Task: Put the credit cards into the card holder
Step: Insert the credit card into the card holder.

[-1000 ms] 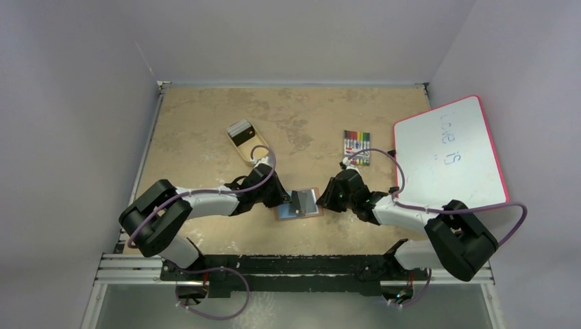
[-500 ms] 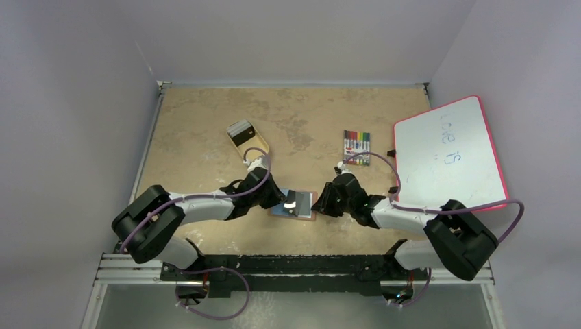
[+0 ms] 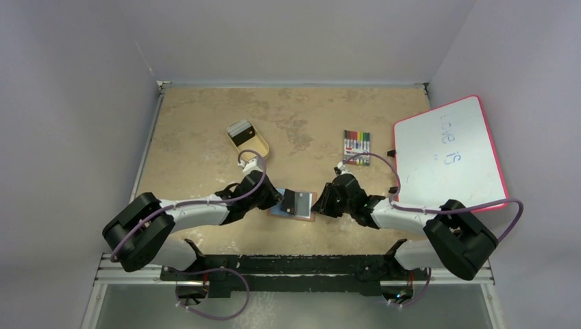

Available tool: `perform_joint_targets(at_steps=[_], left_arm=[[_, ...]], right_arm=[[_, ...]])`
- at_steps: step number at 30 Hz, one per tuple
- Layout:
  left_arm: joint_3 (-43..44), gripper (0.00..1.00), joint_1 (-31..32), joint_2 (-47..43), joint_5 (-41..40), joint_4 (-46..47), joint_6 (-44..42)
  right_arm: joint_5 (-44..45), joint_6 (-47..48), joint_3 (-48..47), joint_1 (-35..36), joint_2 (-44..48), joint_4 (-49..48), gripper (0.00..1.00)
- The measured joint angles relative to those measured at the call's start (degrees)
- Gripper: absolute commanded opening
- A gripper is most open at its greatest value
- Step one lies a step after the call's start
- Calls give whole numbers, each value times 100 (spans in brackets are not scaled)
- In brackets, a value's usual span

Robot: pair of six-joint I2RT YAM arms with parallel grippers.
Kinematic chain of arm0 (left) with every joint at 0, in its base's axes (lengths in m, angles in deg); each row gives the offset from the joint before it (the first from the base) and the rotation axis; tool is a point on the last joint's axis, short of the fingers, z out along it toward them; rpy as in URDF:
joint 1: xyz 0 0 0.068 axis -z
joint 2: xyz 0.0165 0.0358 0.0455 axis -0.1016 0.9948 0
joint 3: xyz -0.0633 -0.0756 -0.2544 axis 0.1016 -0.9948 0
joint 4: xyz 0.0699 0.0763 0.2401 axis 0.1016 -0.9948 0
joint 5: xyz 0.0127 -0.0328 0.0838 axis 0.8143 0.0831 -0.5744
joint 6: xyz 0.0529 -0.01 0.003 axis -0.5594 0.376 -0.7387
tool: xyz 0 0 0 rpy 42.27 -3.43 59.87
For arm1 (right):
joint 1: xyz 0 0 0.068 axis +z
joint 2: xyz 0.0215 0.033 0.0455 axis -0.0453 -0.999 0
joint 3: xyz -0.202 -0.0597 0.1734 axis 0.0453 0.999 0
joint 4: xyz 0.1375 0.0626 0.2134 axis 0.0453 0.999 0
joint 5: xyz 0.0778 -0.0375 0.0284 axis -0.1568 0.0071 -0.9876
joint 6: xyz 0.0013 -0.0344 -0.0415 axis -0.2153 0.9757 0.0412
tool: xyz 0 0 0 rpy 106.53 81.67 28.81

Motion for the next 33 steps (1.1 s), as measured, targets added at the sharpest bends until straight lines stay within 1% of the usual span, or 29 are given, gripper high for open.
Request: perform_joint_targets(at_steps=[11,20,25,30,33], left_arm=[[-184,0,55,101,-66,345,212],[-181,0,352,439,-317,664,382],[-146,0,546,492,-417,693,446],[-79,13,595,538,-422,708,439],[-74,16,599,538,-417,774,431]], right_arm=[[-37,-28,2,15,-28,-48,24],[-103,-85,4,44,-153,-245,24],[-105,-90,4,59,-190,-319,24],[-107,-87,4,63,-223,-374,25],[-109,-81,4,63,-223,-376,25]])
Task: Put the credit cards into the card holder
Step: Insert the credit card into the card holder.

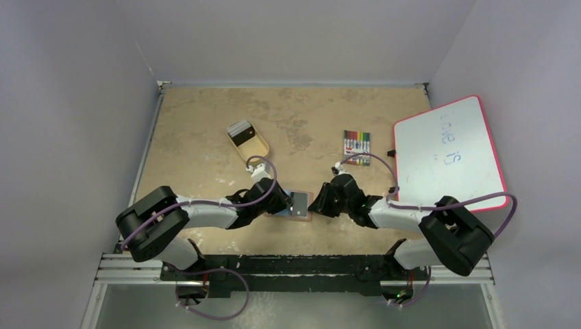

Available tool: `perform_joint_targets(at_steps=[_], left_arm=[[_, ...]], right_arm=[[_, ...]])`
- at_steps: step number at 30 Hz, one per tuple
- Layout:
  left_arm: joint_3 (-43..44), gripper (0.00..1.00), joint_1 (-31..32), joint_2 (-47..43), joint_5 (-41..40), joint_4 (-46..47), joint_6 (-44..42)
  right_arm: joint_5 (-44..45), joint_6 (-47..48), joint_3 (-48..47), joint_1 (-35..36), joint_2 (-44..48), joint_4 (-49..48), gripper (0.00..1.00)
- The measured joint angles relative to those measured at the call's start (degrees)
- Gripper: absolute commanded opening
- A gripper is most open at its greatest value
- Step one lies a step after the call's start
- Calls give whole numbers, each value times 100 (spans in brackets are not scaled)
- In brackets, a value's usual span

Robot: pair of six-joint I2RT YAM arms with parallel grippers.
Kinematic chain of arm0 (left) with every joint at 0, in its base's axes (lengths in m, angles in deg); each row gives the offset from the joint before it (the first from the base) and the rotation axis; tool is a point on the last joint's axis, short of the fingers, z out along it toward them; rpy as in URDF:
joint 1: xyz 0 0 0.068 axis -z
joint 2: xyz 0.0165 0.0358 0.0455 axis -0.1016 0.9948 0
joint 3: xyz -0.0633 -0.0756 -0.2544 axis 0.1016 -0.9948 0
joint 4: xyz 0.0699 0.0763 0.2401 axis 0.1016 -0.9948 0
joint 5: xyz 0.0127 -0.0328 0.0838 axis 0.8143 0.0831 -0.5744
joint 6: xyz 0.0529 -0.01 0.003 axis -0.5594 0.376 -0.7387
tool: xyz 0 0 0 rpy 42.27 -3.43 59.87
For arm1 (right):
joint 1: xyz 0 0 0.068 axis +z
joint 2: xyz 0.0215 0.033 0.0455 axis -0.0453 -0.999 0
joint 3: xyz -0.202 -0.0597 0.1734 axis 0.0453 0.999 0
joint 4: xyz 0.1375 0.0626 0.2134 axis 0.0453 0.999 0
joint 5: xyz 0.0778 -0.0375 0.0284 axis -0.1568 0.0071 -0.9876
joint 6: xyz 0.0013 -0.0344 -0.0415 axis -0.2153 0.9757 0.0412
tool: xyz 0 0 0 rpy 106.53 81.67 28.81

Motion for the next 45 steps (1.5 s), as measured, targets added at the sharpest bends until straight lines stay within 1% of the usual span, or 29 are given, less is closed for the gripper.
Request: perform_joint_targets(at_steps=[3,5,7,15,17,19,22,24,28,30,33,36,40,45], left_arm=[[15,15,0,31,24,109,-2],[44,11,-2,81,33,155,-9],[61,10,-2,127,35,190,-11],[201,27,-2,166,125,153,-173],[232,33,0,118,127,87,-243],[304,39,2,4,120,-114,-334],[627,45,7,-192,33,-590,-627],[942,51,-15,-302,-87,-975,-905],[1615,54,-201,-459,-216,-1733,-1582],[2039,55,-439,-470,-234,-2159,-1976],[2669,56,-977,-470,-262,-2798,-2688],[3191,57,-1342,-455,-555,-3370,-3486],[3823,57,-1561,-229,-1113,-3930,-4760],[4347,59,-2006,348,-1187,-4299,-5899]], right_arm=[[-17,17,-7,0,-11,0,25],[-22,20,-26,0,-31,4,25],[-11,37,-48,0,-35,44,25],[210,243,-291,-4,-35,487,27],[315,291,-330,-4,-4,608,28],[448,354,-352,-13,96,791,29],[651,439,-352,-44,337,1134,31],[748,494,-358,-50,509,1316,32],[824,562,-400,-70,778,1519,33],[831,597,-422,-70,901,1556,34],[831,675,-459,-70,1075,1578,34],[931,778,-487,-70,1322,1606,35],[940,868,-503,-70,1738,1641,35],[946,931,-557,-70,2011,1648,35]])
